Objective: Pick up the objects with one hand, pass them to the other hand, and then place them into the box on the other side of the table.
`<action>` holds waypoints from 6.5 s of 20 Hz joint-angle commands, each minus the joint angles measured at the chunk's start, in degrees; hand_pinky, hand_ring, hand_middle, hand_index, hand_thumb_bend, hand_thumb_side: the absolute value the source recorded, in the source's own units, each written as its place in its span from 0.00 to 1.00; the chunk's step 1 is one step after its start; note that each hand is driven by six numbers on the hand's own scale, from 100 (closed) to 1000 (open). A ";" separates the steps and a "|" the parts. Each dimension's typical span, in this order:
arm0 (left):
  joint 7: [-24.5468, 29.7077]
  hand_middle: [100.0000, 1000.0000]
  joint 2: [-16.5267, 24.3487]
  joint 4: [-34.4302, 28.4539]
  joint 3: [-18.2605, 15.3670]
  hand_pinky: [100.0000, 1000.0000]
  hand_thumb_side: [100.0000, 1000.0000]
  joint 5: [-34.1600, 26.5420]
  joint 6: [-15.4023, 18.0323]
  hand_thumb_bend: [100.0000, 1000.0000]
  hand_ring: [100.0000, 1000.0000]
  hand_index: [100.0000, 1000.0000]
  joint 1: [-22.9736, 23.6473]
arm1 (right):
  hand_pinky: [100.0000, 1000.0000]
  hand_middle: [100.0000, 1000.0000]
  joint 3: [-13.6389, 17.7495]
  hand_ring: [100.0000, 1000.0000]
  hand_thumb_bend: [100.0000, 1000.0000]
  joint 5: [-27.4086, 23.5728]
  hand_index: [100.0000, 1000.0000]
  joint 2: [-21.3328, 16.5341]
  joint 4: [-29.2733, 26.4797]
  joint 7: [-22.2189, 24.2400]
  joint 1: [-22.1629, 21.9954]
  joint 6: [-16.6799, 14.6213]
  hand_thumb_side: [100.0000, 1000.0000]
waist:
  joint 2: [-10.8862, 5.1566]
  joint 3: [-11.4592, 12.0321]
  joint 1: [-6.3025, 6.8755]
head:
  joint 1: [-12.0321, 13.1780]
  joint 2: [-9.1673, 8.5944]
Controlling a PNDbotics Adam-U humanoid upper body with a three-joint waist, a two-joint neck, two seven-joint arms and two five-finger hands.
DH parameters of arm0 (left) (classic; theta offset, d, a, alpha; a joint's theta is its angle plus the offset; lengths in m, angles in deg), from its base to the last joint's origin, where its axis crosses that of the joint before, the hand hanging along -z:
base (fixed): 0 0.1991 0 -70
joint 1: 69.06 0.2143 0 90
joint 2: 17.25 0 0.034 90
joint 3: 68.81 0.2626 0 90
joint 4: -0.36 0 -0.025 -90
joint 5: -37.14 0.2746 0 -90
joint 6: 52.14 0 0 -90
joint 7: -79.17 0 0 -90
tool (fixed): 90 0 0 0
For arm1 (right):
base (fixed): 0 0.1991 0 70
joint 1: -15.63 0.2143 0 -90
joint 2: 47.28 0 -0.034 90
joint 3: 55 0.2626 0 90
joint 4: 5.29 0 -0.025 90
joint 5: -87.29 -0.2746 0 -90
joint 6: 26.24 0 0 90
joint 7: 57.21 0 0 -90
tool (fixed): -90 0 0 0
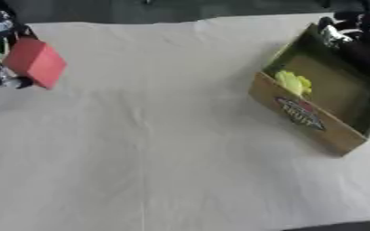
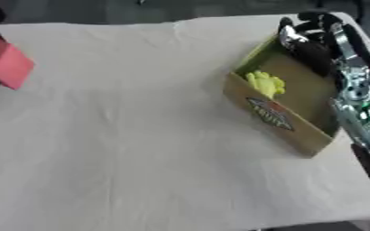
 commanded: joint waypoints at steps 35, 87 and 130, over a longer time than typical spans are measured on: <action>-33.75 0.41 -16.16 -21.45 2.13 0.41 0.00 -8.38 -12.84 0.10 0.43 0.48 18.06 | 0.95 0.76 -10.03 0.79 0.20 11.09 0.85 -7.36 -2.91 23.13 15.09 -14.39 0.49 | -2.34 0.17 -0.89 | -0.14 -0.03; -40.53 0.38 -28.55 -14.64 0.32 0.36 0.00 12.94 -14.57 0.16 0.40 0.46 19.32 | 0.95 0.84 -22.07 0.89 0.27 38.26 0.88 11.16 -2.91 45.98 27.78 -20.13 0.50 | -2.94 0.25 -1.66 | 0.06 0.75; -39.92 0.37 -19.86 -12.75 -1.42 0.34 0.00 9.23 -12.70 0.16 0.38 0.45 16.13 | 0.93 0.76 -13.77 0.80 0.22 36.50 0.83 8.16 -2.91 41.91 23.48 -22.61 0.53 | -2.97 -0.64 -1.31 | 1.40 -0.05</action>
